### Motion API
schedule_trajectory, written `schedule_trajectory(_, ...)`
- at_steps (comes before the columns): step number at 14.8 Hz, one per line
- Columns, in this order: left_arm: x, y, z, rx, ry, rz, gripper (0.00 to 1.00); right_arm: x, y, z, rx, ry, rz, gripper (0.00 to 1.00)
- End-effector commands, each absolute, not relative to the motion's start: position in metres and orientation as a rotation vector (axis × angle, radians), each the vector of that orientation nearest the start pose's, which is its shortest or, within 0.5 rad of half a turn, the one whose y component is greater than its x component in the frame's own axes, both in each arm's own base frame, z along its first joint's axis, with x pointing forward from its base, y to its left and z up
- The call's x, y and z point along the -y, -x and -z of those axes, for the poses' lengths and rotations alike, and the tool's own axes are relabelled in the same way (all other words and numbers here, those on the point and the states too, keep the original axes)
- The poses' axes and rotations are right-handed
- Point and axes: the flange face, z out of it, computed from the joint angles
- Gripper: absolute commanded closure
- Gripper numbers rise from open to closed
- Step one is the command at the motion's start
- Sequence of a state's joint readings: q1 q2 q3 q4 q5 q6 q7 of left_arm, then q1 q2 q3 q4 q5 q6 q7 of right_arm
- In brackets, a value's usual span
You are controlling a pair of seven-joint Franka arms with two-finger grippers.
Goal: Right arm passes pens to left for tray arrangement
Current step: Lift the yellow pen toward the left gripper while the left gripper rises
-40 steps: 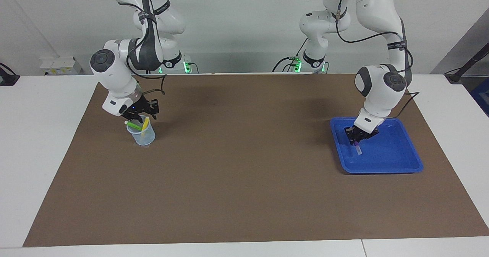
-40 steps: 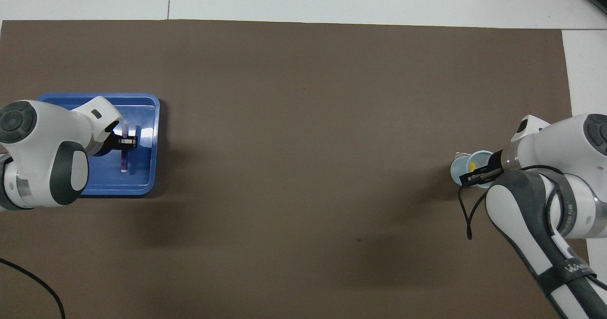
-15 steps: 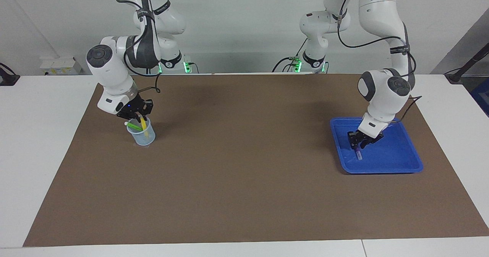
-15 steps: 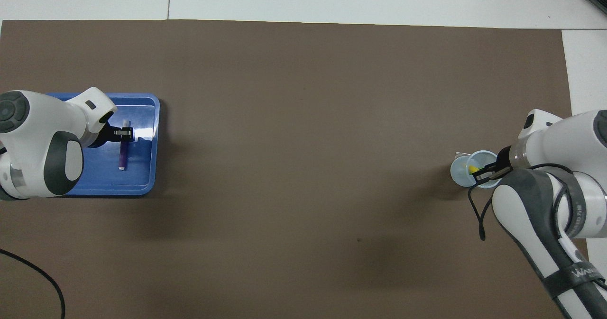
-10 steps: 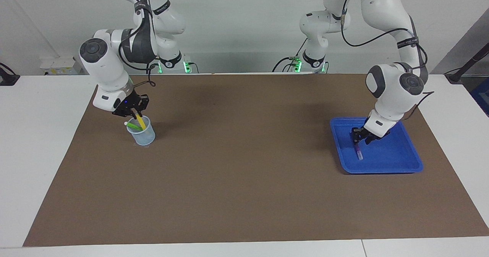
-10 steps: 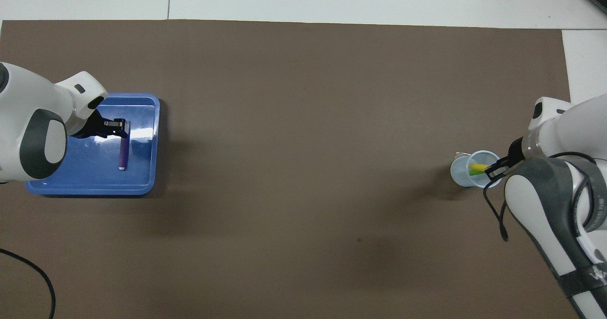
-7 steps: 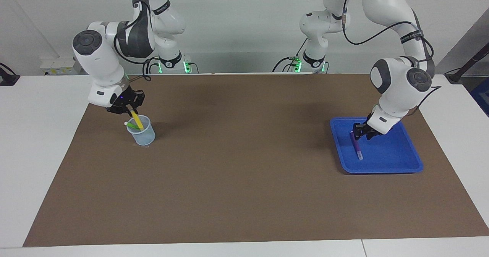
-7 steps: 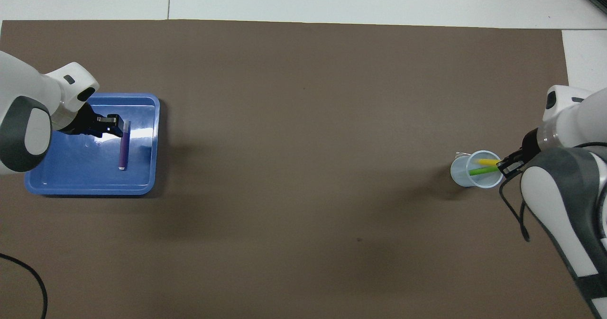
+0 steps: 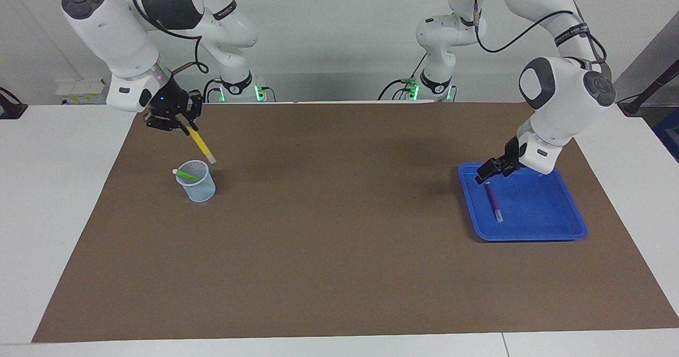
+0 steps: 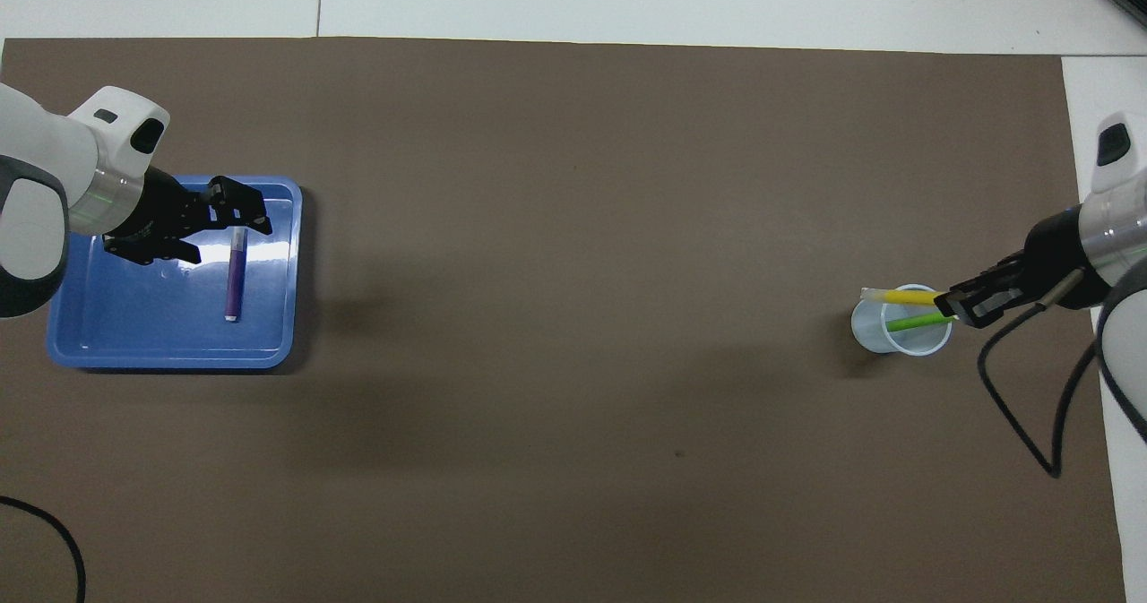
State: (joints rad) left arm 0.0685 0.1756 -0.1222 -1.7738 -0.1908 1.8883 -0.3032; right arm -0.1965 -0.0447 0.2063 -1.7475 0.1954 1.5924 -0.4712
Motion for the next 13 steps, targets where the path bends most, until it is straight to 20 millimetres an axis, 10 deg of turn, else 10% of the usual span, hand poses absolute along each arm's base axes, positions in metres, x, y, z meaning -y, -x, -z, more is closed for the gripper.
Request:
schedule_trajectory(1, 0.054, -0.593, -0.477, 0.710, 3.273, -0.186, 0.00, -0.074, -0.537, -0.572, 0.462, 2.753, -0.096, 1.00)
schedule_trajectory(8, 0.076, -0.575, -0.524, 1.417, 3.245, -0.354, 0.00, -0.199, -0.533, -0.577, -0.076, 2.558, -0.004, 1.00)
schedule_trajectory(13, 0.134, -0.565, -0.540, 1.811, 3.068, -0.500, 0.00, -0.285, -0.513, -0.559, -0.238, 2.400, 0.038, 1.00)
